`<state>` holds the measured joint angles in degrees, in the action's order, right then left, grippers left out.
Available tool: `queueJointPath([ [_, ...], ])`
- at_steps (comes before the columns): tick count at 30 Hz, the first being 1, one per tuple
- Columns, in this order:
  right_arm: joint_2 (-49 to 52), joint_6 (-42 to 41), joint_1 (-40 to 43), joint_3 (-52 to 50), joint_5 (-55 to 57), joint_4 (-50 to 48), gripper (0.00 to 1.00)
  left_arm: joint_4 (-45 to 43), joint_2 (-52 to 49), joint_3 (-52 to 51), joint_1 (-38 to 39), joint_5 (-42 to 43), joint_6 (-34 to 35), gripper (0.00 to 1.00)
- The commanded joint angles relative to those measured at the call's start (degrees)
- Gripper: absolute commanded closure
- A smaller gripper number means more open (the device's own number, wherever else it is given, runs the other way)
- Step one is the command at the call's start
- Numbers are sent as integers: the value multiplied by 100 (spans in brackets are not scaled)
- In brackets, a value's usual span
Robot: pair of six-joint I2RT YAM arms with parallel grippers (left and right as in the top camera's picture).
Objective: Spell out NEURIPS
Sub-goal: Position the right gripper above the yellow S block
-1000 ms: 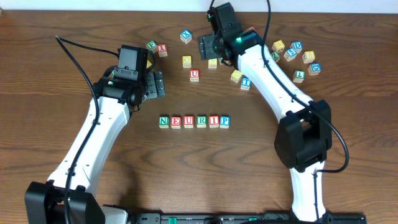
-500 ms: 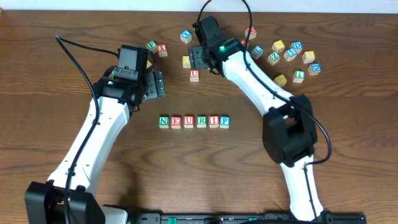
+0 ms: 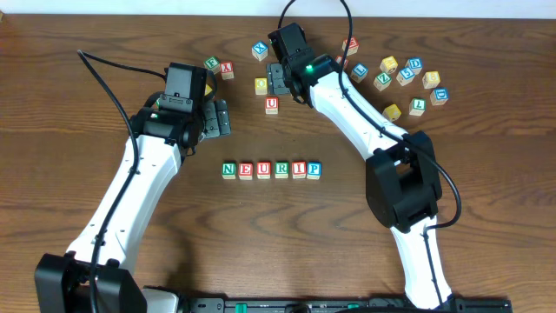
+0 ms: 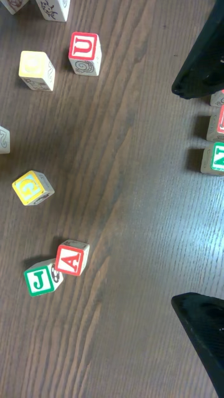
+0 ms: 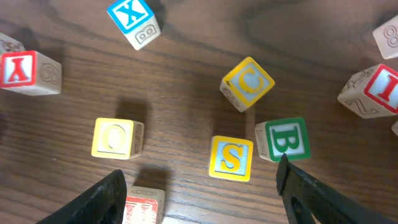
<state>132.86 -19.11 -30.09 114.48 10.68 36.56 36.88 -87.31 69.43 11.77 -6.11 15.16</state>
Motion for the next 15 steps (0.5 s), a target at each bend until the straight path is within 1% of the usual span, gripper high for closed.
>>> queueJointPath([
  [1, 7, -197, 20, 94, 188, 52, 27, 7, 105, 173, -13, -9, -13, 2],
  [12, 186, -361, 13, 92, 186, 72, 28, 7, 105, 173, -13, -9, -13, 2],
  [15, 188, -387, 13, 92, 188, 79, 30, 7, 105, 173, -13, -9, -13, 2],
])
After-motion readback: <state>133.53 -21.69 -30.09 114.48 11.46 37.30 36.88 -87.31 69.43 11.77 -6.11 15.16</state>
